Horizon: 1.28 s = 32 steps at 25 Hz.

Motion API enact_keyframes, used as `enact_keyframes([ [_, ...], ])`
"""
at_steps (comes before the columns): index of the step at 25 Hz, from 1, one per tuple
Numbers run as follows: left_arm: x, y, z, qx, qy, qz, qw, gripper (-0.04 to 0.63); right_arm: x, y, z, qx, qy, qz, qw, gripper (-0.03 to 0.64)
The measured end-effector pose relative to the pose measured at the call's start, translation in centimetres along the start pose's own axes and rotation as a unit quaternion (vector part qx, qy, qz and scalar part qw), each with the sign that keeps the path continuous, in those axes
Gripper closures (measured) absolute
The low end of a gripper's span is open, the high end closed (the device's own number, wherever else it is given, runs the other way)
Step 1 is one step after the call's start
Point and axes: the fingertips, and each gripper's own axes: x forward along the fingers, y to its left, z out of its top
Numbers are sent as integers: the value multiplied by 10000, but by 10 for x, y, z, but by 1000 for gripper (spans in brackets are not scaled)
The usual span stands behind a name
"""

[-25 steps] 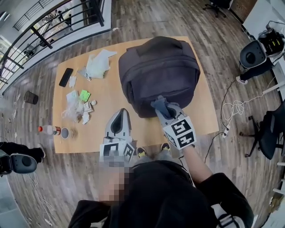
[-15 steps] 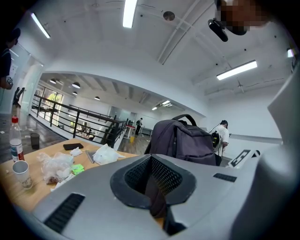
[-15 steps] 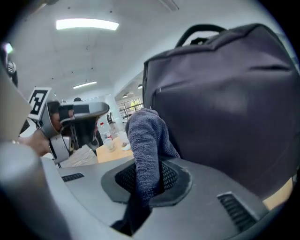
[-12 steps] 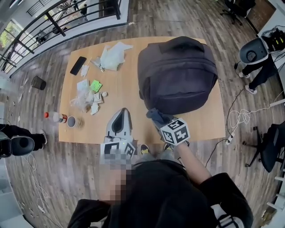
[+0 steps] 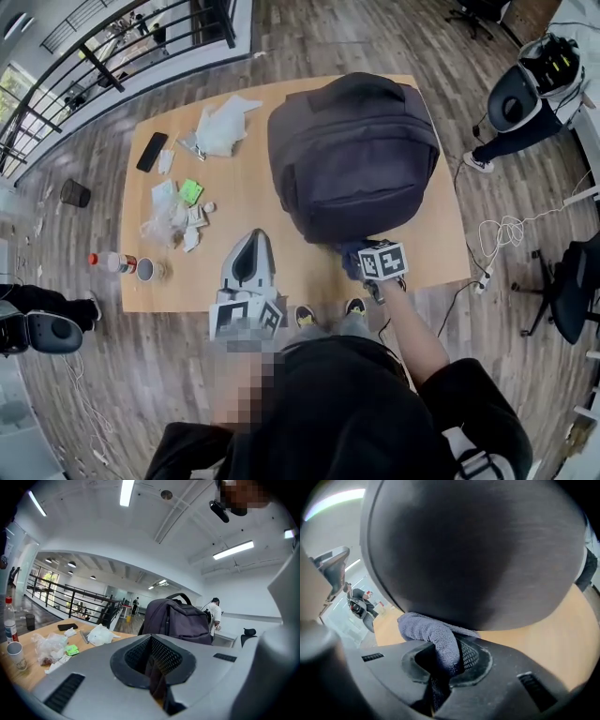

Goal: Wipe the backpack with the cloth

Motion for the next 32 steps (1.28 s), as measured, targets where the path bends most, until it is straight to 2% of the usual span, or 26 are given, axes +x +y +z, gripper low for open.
enact_keyframes([
  [4, 8, -13, -2, 6, 14, -168, 9999, 580, -51, -80, 4, 84, -264, -979, 9948, 574],
  [6, 11, -19, -5, -2, 41, -234, 9997, 580, -73, -104, 9, 7, -432, -1340, 9900, 575],
  [10, 13, -29, -7, 6, 70, -329, 9994, 580, -73, -99, 12, -357, -264, -1507, 9876, 575],
  [12, 11, -28, -6, 17, 50, -306, 9995, 580, -55, -73, 8, -570, -98, -1335, 9894, 575],
  [17, -3, -8, -2, 13, -17, -14, 10000, 580, 4, 35, 7, -845, 97, -386, 9956, 574],
  [20, -14, 5, 1, -18, -51, 165, 9998, 580, 38, 99, 16, -568, -54, 173, 9982, 574],
  [23, -25, 14, 5, -19, -91, 299, 9995, 580, 57, 133, 27, -187, -206, 503, 9983, 574],
  [27, -30, 20, 7, -36, -100, 393, 9992, 580, 57, 119, 25, 192, -71, 572, 9982, 575],
  [32, -16, 11, 1, -86, -49, 205, 9997, 580, 29, 41, 6, 304, 19, 223, 9993, 574],
])
